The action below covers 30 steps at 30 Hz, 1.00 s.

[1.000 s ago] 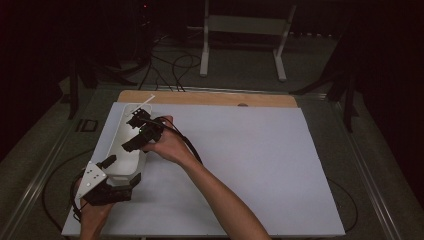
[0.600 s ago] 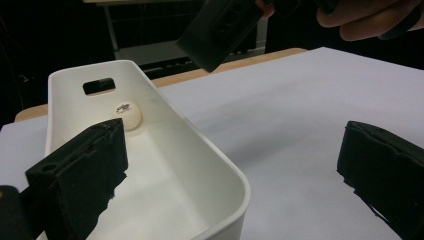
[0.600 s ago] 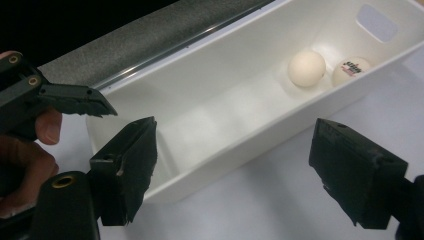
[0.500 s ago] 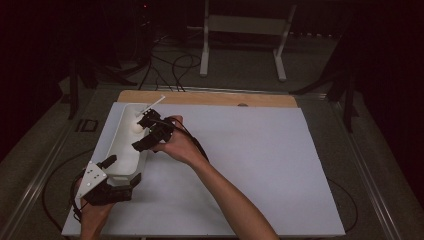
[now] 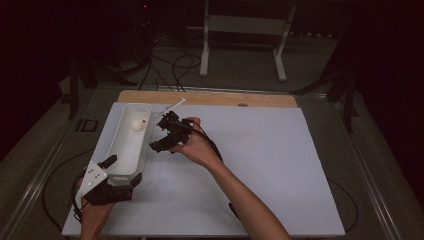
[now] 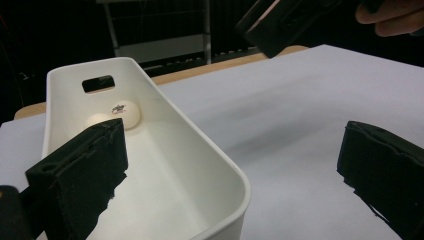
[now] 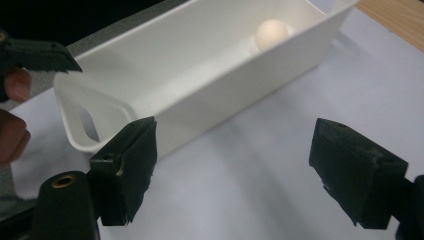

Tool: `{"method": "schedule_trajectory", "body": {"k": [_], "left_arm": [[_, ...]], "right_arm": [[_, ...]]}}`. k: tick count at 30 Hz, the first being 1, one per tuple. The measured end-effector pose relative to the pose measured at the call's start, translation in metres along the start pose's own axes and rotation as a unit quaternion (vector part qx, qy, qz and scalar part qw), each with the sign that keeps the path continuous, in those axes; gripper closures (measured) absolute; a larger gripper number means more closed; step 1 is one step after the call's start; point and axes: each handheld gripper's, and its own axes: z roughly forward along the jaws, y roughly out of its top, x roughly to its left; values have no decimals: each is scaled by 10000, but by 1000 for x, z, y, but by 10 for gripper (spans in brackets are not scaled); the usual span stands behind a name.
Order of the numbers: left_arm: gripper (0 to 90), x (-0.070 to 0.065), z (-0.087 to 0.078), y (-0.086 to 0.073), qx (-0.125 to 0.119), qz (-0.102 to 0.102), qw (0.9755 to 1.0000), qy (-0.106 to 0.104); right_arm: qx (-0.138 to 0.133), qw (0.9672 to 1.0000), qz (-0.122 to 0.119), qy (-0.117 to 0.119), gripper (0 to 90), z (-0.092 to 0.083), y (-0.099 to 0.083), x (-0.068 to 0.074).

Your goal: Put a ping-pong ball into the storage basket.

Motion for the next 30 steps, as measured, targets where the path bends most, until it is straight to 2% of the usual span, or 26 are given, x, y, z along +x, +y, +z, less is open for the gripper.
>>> {"method": "schedule_trajectory", "body": {"k": [6, 15, 16, 20, 22, 30], "left_arm": [[5, 0, 1, 0, 4, -31, 10000, 15], [5, -1, 2, 0, 44, -35, 10000, 42], [5, -1, 2, 0, 54, -29, 10000, 47], [5, 0, 2, 0, 61, -37, 10000, 54], [5, 0, 2, -1, 64, -50, 10000, 52], [5, 0, 3, -1, 98, -58, 9999, 60]], "right_arm": [[-49, 9999, 3, -141, 177, -11, -17, -8], [-117, 9997, 111, -182, 170, -24, -42, -20], [-122, 9996, 184, -183, 169, -25, -44, -20], [-125, 9995, 206, -206, 166, -30, -56, -22], [-116, 9993, 161, -301, 165, -32, -63, -23], [-213, 9988, 248, -373, 160, -46, -89, -27]]}}
